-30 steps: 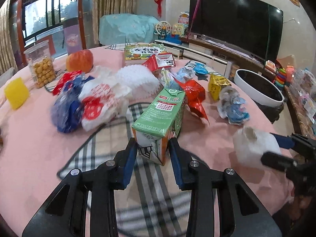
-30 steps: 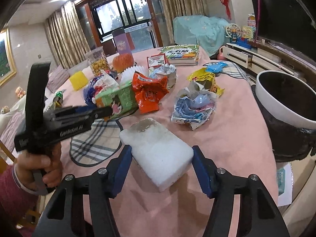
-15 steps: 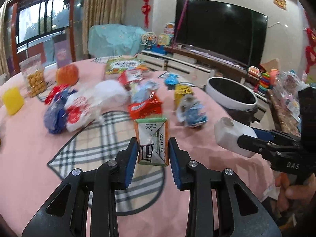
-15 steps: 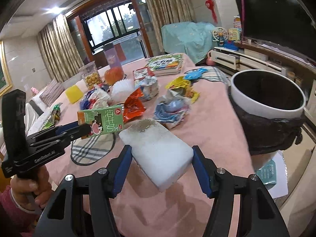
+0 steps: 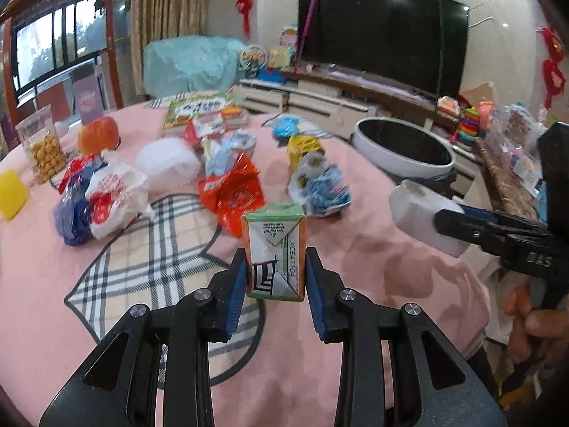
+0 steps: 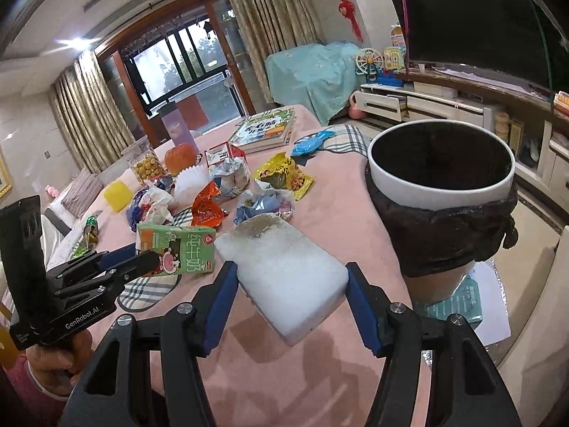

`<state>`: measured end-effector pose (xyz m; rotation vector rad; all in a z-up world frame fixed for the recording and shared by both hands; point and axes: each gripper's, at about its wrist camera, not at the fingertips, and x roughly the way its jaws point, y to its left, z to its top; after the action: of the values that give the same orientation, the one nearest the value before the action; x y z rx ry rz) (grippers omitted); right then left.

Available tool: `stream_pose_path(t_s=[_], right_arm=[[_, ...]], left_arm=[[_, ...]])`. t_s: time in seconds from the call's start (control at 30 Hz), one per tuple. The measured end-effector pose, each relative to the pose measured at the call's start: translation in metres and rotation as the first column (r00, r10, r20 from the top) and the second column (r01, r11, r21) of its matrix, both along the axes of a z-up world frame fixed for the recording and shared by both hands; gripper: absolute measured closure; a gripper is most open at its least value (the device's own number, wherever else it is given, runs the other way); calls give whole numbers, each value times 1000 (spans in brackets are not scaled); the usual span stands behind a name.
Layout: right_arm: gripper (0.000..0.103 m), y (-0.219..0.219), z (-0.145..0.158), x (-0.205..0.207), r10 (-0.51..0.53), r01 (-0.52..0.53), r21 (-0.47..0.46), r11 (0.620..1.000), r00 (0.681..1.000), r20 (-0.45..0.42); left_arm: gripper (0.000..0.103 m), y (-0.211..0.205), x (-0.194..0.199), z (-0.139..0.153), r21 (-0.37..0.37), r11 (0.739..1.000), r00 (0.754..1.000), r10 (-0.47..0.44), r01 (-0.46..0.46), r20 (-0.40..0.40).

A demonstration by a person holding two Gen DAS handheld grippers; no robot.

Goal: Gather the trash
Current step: 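Carry the foam block and carton over the bin and open both tools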

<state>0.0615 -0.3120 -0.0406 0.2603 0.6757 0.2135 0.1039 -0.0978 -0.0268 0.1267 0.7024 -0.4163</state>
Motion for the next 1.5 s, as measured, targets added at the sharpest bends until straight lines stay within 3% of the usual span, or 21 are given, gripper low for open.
stream_pose_path(t_s=[0.2,0.4,0.63,0.8,1.1,1.5], right_arm=[[41,1,-2,-1,3,-3,14,1000,1000,-4],[41,-2,1,-3,-5,5,8,1000,1000,3],[41,-16,9,-5,-36,36,-2,999,999,11],[41,-38,15,-2,-86,86,-16,996,996,-3],[41,-83,25,13,-179,179,-24,984,984,-13],[41,-141,34,51,-241,241,-13,970,969,-42]], left_arm=[[73,-1,11,-15,-4,1000,998,10,-11,-64],[74,-6,5,-8,-25,1000,999,-13,12,-33],[74,-31,-4,16,-51,994,995,-97,99,27],[74,-57,7,24,-73,987,990,-142,143,28],[74,-112,24,28,-40,974,974,-224,225,30],[74,-164,64,30,-28,971,971,-239,238,-5]])
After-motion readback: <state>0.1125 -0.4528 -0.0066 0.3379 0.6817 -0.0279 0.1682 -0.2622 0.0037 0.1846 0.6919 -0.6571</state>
